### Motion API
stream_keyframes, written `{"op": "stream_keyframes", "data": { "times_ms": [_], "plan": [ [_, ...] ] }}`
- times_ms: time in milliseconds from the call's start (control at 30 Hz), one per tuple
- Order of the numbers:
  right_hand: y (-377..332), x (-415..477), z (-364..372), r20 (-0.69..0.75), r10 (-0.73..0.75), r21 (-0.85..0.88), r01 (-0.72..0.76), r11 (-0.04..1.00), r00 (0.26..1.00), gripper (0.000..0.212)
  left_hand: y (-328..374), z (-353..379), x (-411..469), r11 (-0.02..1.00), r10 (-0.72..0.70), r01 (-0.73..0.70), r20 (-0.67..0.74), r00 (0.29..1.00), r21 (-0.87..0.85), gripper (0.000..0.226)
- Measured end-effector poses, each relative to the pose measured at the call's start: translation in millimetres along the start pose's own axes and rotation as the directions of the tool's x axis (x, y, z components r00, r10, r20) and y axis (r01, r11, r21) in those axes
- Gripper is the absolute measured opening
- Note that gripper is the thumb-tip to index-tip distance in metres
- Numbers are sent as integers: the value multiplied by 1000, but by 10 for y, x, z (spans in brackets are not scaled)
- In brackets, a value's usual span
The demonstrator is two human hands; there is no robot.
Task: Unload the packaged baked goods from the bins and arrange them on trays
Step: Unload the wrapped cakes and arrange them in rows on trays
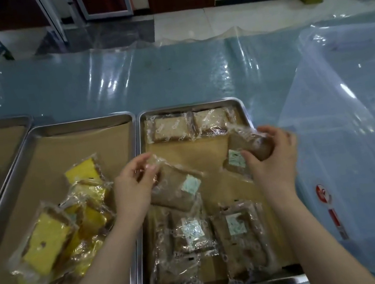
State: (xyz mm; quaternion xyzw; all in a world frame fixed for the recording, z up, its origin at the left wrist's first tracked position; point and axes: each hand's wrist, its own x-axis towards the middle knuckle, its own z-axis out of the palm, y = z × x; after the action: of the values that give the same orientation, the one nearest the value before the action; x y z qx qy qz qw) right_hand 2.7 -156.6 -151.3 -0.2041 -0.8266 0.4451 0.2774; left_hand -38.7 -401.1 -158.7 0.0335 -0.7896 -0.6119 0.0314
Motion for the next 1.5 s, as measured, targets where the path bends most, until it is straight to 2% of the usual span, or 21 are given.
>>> {"op": "stream_keyframes", "data": {
  "times_ms": [67,133,200,267,300,367,467,567,600,667,700,767,833,900,967,1000,1067,1133,1200,1333,1500],
  "plan": [
    [21,10,116,159,-58,-39,64,997,986,54,17,-25,94,997,75,-78,-77,994,-28,23],
    [89,30,210,297,-55,-117,94,989,953,52,21,-17,199,977,212,-211,-61,975,23,28],
    [172,106,263,279,-89,-183,144,972,956,52,9,30,302,962,273,-273,6,962,-5,31],
    [220,187,302,266,-139,-194,195,961,954,51,-51,85,391,973,227,-222,85,970,-60,25],
    [229,202,325,299,-154,-186,216,959,942,52,-111,100,427,984,179,-177,141,974,-25,23],
    [242,158,360,417,-112,-144,187,972,902,53,-286,89,460,972,58,-113,256,965,206,35],
    [300,15,307,598,-9,-115,97,989,801,48,-489,55,363,832,-35,-151,322,946,534,46],
    [442,-73,221,691,-69,-142,230,963,719,53,-535,149,192,775,62,-224,282,957,591,43],
    [482,-92,207,762,-61,-156,274,949,645,59,-530,210,137,767,89,-257,300,950,588,41],
    [553,-123,219,879,61,-222,292,930,473,71,-524,383,44,737,62,-312,400,915,600,43],
    [574,-122,236,892,105,-254,294,921,440,70,-524,476,17,715,3,-319,453,892,622,49],
    [596,-98,278,866,109,-294,321,900,488,53,-550,641,7,623,-152,-320,511,846,714,59],
    [621,-66,317,851,63,-318,415,853,522,45,-603,740,32,535,-226,-336,515,827,775,62],
    [667,-17,352,881,42,-280,449,849,471,46,-659,766,94,499,-224,-358,517,826,789,61],
    [680,67,375,906,40,-225,398,890,421,43,-707,745,171,470,-204,-388,525,826,793,63],
    [694,127,396,905,43,-221,380,898,424,41,-728,724,208,449,-197,-404,529,825,797,65],
    [729,248,448,873,60,-287,410,866,484,44,-742,675,273,433,-184,-414,528,829,801,69],
    [767,330,534,813,82,-392,439,808,577,55,-746,649,346,437,-166,-403,512,843,804,69],
    [774,347,641,788,81,-440,465,768,611,60,-745,643,402,434,-156,-400,505,849,807,67],
    [790,311,858,846,98,-439,579,687,525,61,-757,674,412,409,-159,-417,513,843,812,64],
    [830,361,996,869,47,-398,639,658,493,66,-803,673,413,386,-168,-435,525,834,814,68]
  ]
}}
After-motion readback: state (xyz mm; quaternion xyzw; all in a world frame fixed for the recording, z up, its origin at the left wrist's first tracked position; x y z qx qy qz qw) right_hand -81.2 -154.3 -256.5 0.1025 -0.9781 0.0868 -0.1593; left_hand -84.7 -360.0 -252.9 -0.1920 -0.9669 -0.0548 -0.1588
